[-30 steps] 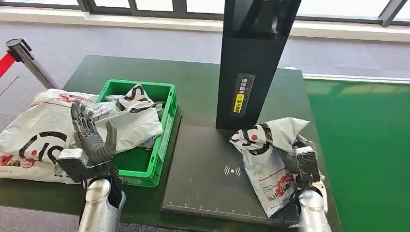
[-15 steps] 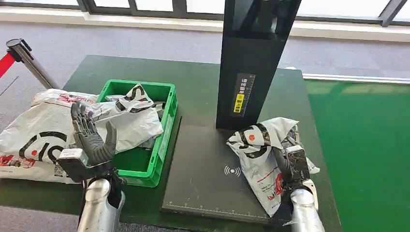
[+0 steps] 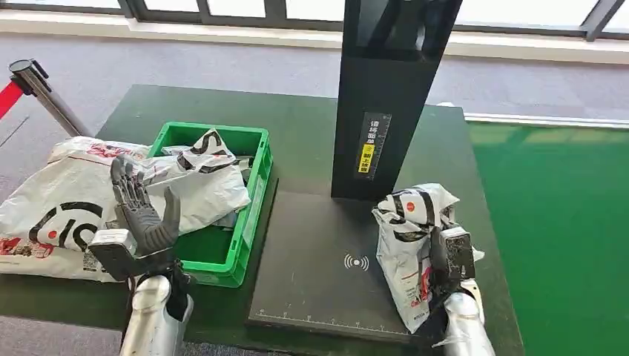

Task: Moved the parcel from conveyor to table for the left to box.

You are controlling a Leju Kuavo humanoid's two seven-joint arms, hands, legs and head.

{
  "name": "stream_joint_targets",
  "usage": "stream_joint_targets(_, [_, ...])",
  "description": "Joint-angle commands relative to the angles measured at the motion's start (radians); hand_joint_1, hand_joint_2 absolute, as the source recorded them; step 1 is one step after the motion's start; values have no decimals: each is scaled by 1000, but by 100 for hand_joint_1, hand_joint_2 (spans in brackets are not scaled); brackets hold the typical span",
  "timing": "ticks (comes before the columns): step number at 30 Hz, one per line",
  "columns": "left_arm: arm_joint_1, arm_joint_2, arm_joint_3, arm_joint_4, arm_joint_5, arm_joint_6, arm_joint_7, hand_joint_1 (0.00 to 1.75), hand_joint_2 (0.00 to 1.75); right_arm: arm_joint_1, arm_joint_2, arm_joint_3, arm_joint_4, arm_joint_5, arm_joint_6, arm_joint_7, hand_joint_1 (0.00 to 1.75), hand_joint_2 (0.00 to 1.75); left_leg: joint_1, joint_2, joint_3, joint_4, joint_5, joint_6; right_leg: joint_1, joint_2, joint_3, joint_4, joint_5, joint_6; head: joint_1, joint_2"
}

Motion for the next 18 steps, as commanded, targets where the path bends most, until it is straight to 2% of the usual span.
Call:
stream_joint_targets(1, [-33,47,-42,65,3,11,5,0,175,-65,-40,16,147,-54,83,-29,0,0,0,3,3,-2,0,0,0,1,2,-2,1,-2,0,0])
stream_joint_targets(14, [-62,46,-63,103,-9,18,5,0,175,-69,-54,1,153,-64,105,-6,0,0,0,1,3,-1,1,0,0,-1,2,-1,1,-1,0,0])
stream_joint_targets(17, [-70,48,-67,114,-11,22,5,0,175,-70,-55,-4,145,-65,104,-26,0,0,0,2,3,-2,1,0,0,-1,2,-2,1,-2,0,0])
stream_joint_targets(18, [-68,50,-69,113,-10,23,5,0,175,-53,-50,1,91,-77,124,-52,0,0,-1,2,3,-2,1,0,0,-1,2,-2,1,-2,0,0])
